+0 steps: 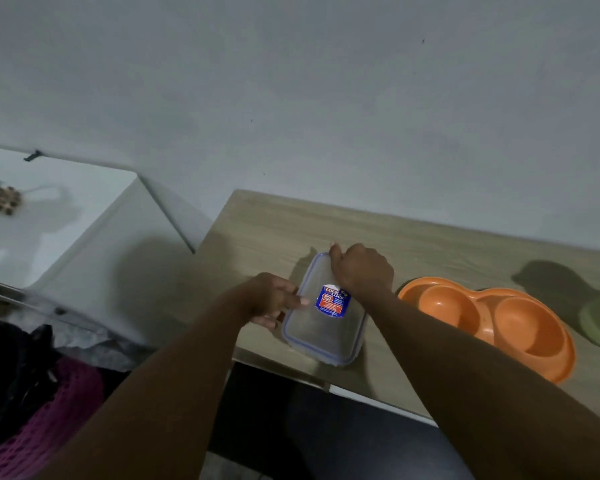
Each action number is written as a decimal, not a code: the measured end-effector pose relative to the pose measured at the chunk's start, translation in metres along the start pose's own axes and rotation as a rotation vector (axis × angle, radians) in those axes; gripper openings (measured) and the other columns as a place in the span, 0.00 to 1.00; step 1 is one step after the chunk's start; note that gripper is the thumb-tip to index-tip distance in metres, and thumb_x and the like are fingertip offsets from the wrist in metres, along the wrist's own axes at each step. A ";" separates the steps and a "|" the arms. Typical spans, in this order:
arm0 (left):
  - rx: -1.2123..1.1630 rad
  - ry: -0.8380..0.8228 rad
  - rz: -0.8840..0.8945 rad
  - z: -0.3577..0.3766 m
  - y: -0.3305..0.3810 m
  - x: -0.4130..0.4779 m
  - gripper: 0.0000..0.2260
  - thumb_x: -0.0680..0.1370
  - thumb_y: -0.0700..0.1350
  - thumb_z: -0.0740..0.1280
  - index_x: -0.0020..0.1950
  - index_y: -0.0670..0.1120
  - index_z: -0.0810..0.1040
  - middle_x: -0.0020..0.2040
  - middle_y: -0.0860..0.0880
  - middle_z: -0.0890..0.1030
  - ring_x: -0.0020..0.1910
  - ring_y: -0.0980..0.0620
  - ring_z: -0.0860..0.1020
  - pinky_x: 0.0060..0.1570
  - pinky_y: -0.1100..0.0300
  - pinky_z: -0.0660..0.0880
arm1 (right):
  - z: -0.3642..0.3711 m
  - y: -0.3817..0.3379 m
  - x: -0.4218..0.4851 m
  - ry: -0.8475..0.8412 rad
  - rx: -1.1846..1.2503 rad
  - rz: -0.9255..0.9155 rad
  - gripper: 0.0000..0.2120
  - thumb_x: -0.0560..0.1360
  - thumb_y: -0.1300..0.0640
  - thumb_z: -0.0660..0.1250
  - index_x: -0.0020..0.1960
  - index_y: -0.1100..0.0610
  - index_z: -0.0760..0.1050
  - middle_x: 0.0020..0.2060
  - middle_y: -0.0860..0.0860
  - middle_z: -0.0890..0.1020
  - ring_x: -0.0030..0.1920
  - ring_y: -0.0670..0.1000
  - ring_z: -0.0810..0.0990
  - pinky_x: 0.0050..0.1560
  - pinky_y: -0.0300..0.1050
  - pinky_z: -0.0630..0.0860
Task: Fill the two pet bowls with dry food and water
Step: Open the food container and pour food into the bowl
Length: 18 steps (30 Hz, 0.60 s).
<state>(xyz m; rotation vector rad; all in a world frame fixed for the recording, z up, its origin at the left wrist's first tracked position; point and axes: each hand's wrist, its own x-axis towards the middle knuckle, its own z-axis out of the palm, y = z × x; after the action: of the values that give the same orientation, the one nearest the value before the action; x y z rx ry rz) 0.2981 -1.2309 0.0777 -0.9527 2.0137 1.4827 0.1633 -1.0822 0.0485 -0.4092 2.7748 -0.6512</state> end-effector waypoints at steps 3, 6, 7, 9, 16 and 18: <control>-0.059 -0.075 -0.011 -0.001 -0.004 0.011 0.21 0.72 0.50 0.78 0.61 0.45 0.81 0.51 0.45 0.84 0.47 0.47 0.81 0.50 0.51 0.80 | -0.001 -0.006 0.005 -0.030 -0.097 0.001 0.32 0.81 0.36 0.50 0.57 0.59 0.80 0.55 0.60 0.83 0.50 0.61 0.79 0.49 0.50 0.72; -0.073 -0.145 -0.024 -0.002 -0.006 0.014 0.16 0.73 0.50 0.77 0.57 0.45 0.81 0.51 0.43 0.84 0.49 0.46 0.82 0.52 0.50 0.80 | -0.004 -0.008 0.017 -0.170 -0.109 0.023 0.34 0.79 0.34 0.48 0.62 0.58 0.79 0.60 0.60 0.81 0.53 0.61 0.78 0.52 0.51 0.70; -0.093 -0.170 -0.034 -0.002 -0.009 0.015 0.17 0.73 0.50 0.77 0.57 0.45 0.81 0.53 0.42 0.85 0.51 0.45 0.82 0.54 0.49 0.80 | -0.005 -0.008 0.021 -0.222 -0.105 0.032 0.34 0.79 0.33 0.49 0.64 0.58 0.78 0.62 0.60 0.80 0.57 0.61 0.78 0.53 0.51 0.70; -0.166 -0.215 -0.025 -0.001 -0.015 0.018 0.20 0.72 0.48 0.77 0.61 0.45 0.80 0.56 0.42 0.85 0.54 0.43 0.83 0.58 0.45 0.79 | -0.005 -0.009 0.025 -0.223 -0.068 0.048 0.34 0.78 0.33 0.52 0.63 0.58 0.78 0.62 0.60 0.80 0.58 0.62 0.78 0.53 0.51 0.71; -0.246 -0.242 0.059 -0.002 -0.022 0.022 0.22 0.72 0.47 0.77 0.64 0.48 0.79 0.57 0.42 0.85 0.56 0.41 0.83 0.58 0.41 0.79 | -0.006 -0.010 0.018 0.069 0.183 0.038 0.29 0.76 0.32 0.58 0.53 0.58 0.78 0.51 0.56 0.83 0.53 0.61 0.80 0.54 0.53 0.75; -0.284 -0.229 0.070 0.000 -0.024 0.021 0.21 0.73 0.46 0.77 0.65 0.48 0.78 0.57 0.42 0.85 0.56 0.40 0.84 0.56 0.41 0.80 | -0.014 0.004 0.012 0.152 0.300 0.118 0.27 0.77 0.35 0.60 0.51 0.59 0.78 0.51 0.58 0.83 0.55 0.62 0.80 0.54 0.52 0.74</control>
<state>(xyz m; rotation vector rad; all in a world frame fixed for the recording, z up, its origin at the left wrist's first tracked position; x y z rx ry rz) 0.3024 -1.2406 0.0480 -0.7815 1.7200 1.8606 0.1473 -1.0776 0.0564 -0.1371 2.7493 -1.0892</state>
